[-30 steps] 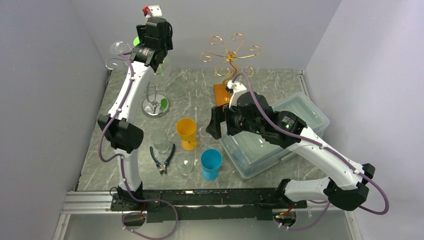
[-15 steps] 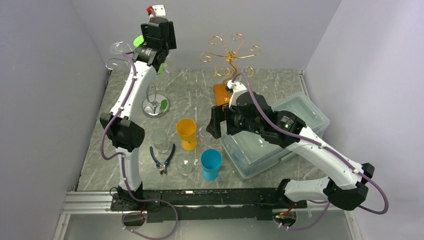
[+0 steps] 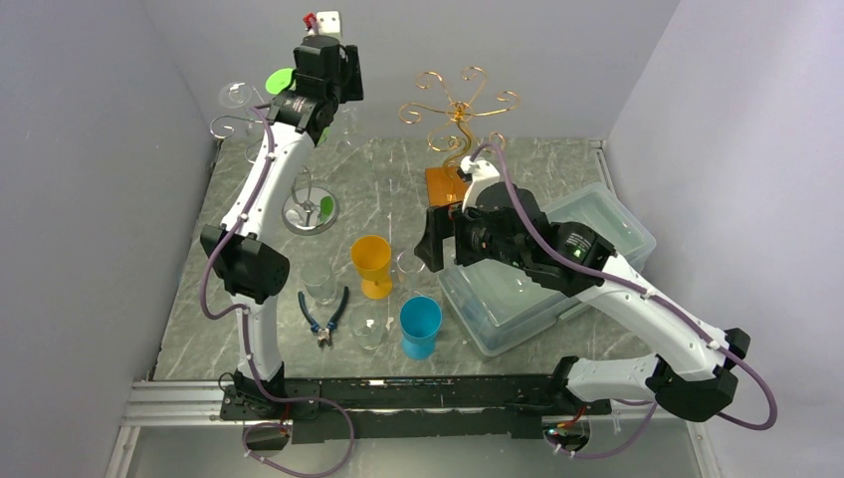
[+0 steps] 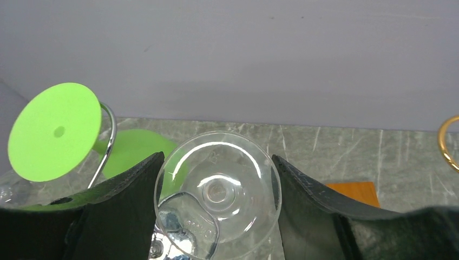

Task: Take the wine glass off the wine glass rack
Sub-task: Pick up the wine glass from the wine rack, then place the wine glass at the center of the board.

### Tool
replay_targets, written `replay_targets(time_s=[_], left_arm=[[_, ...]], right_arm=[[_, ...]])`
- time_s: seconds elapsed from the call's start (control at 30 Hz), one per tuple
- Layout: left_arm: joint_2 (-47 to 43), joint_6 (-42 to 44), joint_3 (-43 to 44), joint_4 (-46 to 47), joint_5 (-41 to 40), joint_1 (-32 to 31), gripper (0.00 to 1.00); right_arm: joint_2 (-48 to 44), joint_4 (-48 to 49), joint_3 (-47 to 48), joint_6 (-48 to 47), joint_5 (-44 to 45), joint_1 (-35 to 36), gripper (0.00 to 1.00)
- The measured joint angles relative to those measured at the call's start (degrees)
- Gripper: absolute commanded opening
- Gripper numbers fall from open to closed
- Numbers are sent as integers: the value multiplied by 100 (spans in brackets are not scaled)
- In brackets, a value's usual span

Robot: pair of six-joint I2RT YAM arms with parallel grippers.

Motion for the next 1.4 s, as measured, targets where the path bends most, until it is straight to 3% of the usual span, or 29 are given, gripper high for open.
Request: replay_targets(time_s=[0.57, 0.97, 1.17, 1.4], left_arm=[[-787, -610, 55, -739, 721, -15, 30], [-1950, -1331, -280, -1497, 1381, -24, 30], [-2570, -1825, -605, -1818, 1926, -24, 30], [-3165, -2455, -1211, -1926, 2636, -7, 29]], right_arm=[[-457, 555, 0, 92, 214, 0, 100], [-437, 1749, -72, 223, 140, 0, 100], [-232, 2688, -389, 411, -179, -94, 100], [-46, 3709, -868, 859, -1130, -730, 100]])
